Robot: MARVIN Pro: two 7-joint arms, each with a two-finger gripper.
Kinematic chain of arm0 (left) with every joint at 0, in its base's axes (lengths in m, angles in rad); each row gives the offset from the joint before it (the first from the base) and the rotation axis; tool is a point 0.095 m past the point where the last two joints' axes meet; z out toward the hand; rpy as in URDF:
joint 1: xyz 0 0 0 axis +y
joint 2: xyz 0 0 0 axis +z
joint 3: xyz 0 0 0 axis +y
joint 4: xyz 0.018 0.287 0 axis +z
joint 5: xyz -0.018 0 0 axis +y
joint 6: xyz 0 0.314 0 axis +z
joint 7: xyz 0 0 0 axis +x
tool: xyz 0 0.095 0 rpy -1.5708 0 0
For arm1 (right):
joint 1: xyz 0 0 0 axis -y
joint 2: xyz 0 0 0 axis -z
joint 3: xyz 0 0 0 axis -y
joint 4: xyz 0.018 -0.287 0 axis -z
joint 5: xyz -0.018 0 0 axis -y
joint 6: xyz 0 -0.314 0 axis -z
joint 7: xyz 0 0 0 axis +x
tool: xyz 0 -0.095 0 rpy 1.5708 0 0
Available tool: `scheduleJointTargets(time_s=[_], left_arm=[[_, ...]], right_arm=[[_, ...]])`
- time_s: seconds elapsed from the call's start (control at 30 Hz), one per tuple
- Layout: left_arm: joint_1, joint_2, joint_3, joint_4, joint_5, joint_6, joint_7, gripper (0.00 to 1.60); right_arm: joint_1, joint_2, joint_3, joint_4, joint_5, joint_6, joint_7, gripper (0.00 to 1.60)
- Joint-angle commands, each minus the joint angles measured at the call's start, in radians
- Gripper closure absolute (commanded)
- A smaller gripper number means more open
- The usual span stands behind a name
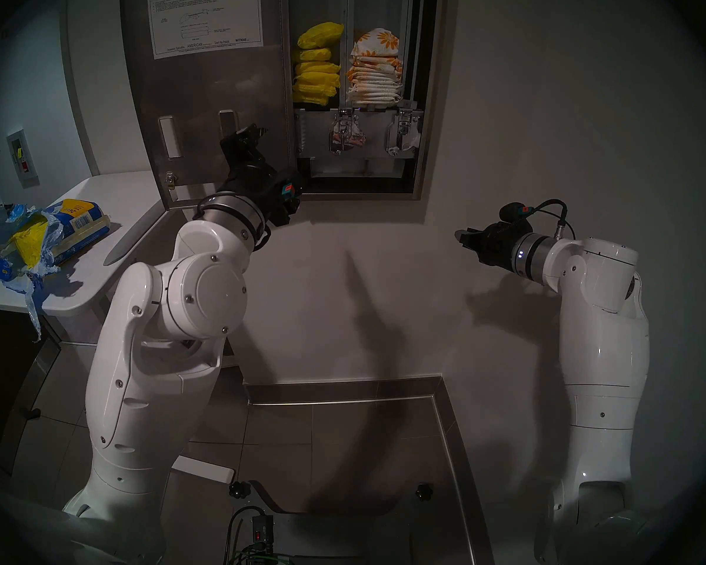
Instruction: Open the dispenser door, put the pads inside, close the door
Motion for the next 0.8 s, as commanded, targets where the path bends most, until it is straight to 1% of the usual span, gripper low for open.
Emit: scheduleJointTargets(time_s=[0.0,0.07,0.13,0.2,0.23,0.27,0.3,0.33,0.37,0.53,0.63,0.67,0.77], left_arm=[[0.024,-0.029,-0.040,-0.019,-0.068,-0.111,0.115,0.00],[0.036,-0.040,-0.051,-0.019,-0.113,-0.143,0.159,0.00],[0.039,-0.043,-0.058,-0.023,-0.122,-0.155,0.161,0.00],[0.051,-0.037,-0.075,-0.032,-0.165,-0.185,0.204,0.00],[0.055,-0.038,-0.089,-0.040,-0.179,-0.192,0.207,0.00],[0.061,-0.040,-0.121,-0.050,-0.210,-0.203,0.220,0.00],[0.064,-0.039,-0.138,-0.051,-0.226,-0.212,0.227,0.00],[0.064,-0.039,-0.138,-0.051,-0.226,-0.212,0.227,0.00],[0.063,-0.038,-0.156,-0.056,-0.233,-0.210,0.228,0.00],[0.059,-0.032,-0.260,-0.054,-0.290,-0.216,0.238,0.00],[0.049,-0.039,-0.324,-0.046,-0.326,-0.204,0.236,0.00],[0.041,-0.037,-0.333,-0.045,-0.334,-0.187,0.241,0.00],[0.028,-0.049,-0.397,-0.050,-0.385,-0.186,0.222,0.00]], right_arm=[[0.028,0.005,0.002,-0.030,0.001,-0.001,-0.002,1.08],[0.028,0.005,0.002,-0.030,0.001,-0.001,-0.002,1.08],[0.028,0.005,0.002,-0.030,0.001,-0.001,-0.002,1.08],[0.028,0.005,0.002,-0.030,0.001,-0.001,-0.002,1.08],[0.028,0.005,0.002,-0.030,0.001,-0.001,-0.002,1.08],[0.028,0.005,0.002,-0.030,0.001,-0.001,-0.002,1.08],[0.028,0.005,0.002,-0.030,0.001,-0.001,-0.003,1.08],[0.028,0.005,0.002,-0.030,0.001,-0.001,-0.003,1.08],[0.028,0.005,0.002,-0.030,0.001,-0.001,-0.002,1.08],[0.027,0.006,0.002,-0.030,0.002,-0.001,-0.002,1.08],[0.027,0.006,0.002,-0.029,0.002,-0.001,-0.002,1.08],[0.027,0.006,0.002,-0.029,0.002,-0.001,-0.002,1.08],[0.027,0.006,0.002,-0.029,0.002,-0.001,-0.002,1.08]])
